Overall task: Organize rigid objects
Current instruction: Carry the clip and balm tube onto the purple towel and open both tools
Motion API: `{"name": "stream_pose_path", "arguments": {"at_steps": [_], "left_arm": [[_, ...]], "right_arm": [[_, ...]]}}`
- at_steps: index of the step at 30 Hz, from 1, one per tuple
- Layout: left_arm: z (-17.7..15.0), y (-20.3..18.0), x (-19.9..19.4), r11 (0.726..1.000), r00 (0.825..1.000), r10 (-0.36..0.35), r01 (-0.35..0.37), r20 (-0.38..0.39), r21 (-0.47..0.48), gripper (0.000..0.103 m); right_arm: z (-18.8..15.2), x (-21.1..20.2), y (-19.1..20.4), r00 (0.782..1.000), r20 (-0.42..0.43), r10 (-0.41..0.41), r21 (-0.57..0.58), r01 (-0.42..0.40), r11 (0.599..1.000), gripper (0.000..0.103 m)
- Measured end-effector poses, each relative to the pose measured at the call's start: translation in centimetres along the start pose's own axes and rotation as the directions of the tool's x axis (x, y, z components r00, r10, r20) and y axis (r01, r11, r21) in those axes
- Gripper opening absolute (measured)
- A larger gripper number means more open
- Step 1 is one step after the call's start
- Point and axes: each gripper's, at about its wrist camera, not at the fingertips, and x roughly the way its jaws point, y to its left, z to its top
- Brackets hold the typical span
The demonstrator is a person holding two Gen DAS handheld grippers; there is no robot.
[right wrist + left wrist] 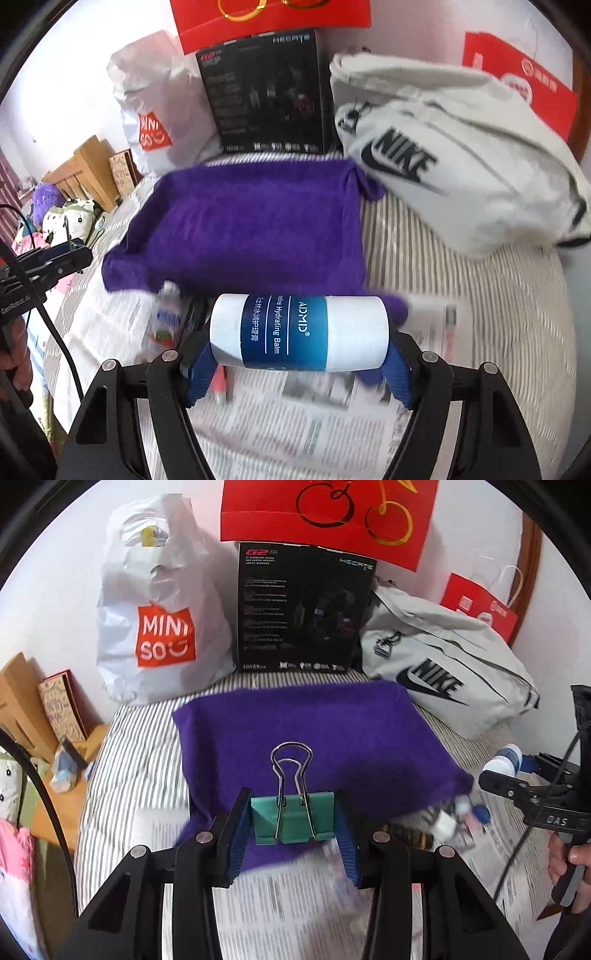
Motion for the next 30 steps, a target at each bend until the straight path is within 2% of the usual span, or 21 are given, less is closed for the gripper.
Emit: {"name": "stream_pose_path", "arguments": {"at_steps": [4,8,12,16,23,30], "left_arm": [[2.4,0.8,2.4,0.999,1.0,-0.024,0.024,-0.008,-0.038,0.04],[3.9,1.0,5.0,0.999,1.0,-0.018,0.018,-0.015,-0.042,0.04],[4.9,1.4,7.7,0.999,1.0,-0.009,0.008,-0.026,-0.043,0.04],[5.7,2.1,10.9,0.996,0.997,-0.041,0.036,-0.059,-0.078,0.04],[6.8,2.0,15.5,0.995,0.99,-0.064,0.054,-0.124,-0.082,0.04],[6.9,1.7,18.0,0.998,0.982,-0.036,0.027,-0.183,-0.053,0.04]], "right_arm": [[2.8,1.2,-0.2,1.0,0.006,0.021,0.005,-0.021,1.0,0.075],[5.3,3.3,-0.2,1.0,0.006,0.027,0.009,-0.027,1.0,0.075],[7.1,5.7,-0.3,1.0,-0.002,0.004,0.002,-0.004,1.0,0.075],[8.8,8.3,-0.3,1.0,-0.016,0.0,-0.007,0.0,1.0,0.075],[10.4,13.6,-0.2,0.997,-0.072,-0.028,-0.033,0.025,0.999,0.075],[11.1,17.4,0.3,0.99,-0.133,-0.04,-0.066,0.032,0.997,0.075]]}}
